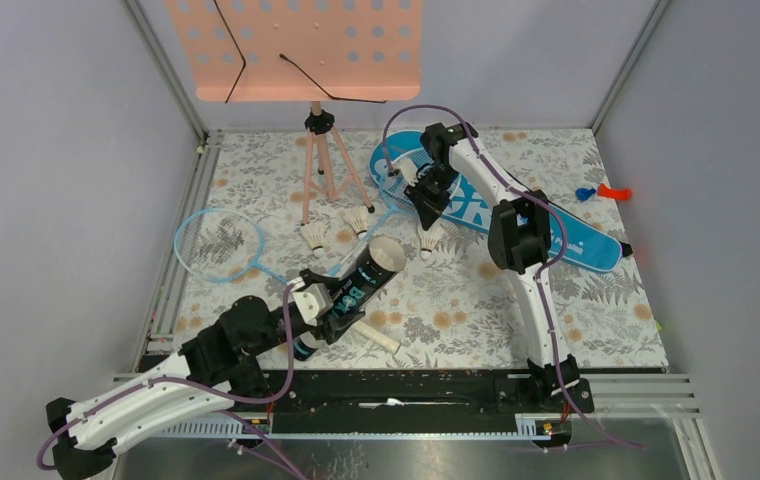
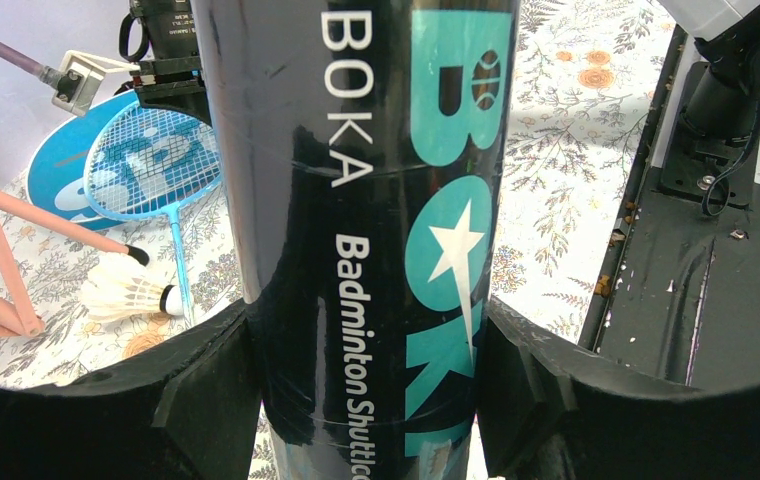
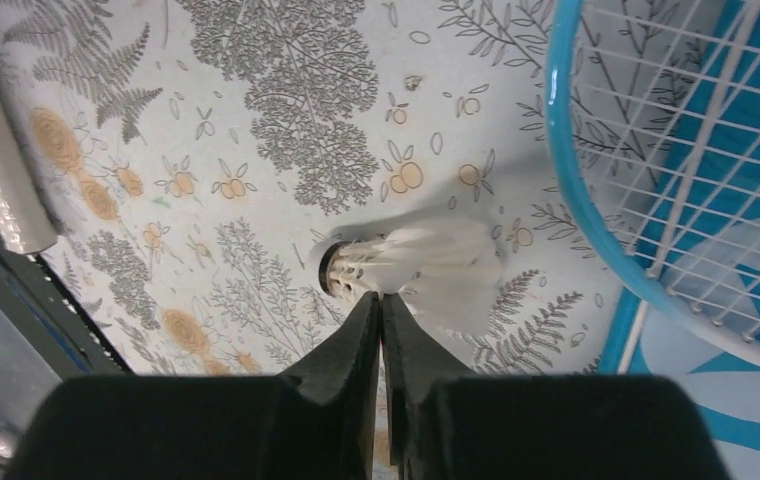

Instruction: Pack up the badminton gear

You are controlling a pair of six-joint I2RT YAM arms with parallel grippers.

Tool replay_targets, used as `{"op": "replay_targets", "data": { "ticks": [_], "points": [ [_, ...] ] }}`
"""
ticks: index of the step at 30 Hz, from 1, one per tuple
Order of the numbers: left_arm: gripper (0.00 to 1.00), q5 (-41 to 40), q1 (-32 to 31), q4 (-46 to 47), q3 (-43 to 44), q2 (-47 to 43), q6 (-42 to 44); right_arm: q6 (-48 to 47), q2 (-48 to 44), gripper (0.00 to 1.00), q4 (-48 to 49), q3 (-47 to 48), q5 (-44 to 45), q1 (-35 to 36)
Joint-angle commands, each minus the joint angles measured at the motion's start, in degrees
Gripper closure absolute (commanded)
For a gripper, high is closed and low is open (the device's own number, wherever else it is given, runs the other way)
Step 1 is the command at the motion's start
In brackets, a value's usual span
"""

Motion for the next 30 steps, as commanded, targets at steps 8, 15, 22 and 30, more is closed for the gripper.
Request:
{"op": "replay_targets", "data": {
  "ticks": [8,15,22,30],
  "points": [
    [0.89,-1.00,-0.09,3.58,1.14,-0.76,-2.59,8.62,-21.27,1.00,6.42,-11.94,-4.94,0.51],
    [0.89,-3.15,-0.13,4.70,0.62,-1.89,-2.67,30.39,-62.69,1.00,44.54,-50.84,2.46,5.00],
    [0.88,2.10,-0.09,4.76,2.15,1.81,-0.47,47.37,-93.02,1.00,71.93,-71.84,-6.05,5.34],
    [0.89,6.91,-0.09,8.18,2.63,6.61,2.87,56.10,-99.85,1.00,71.69,-71.01,-14.14,5.84]
  ]
}}
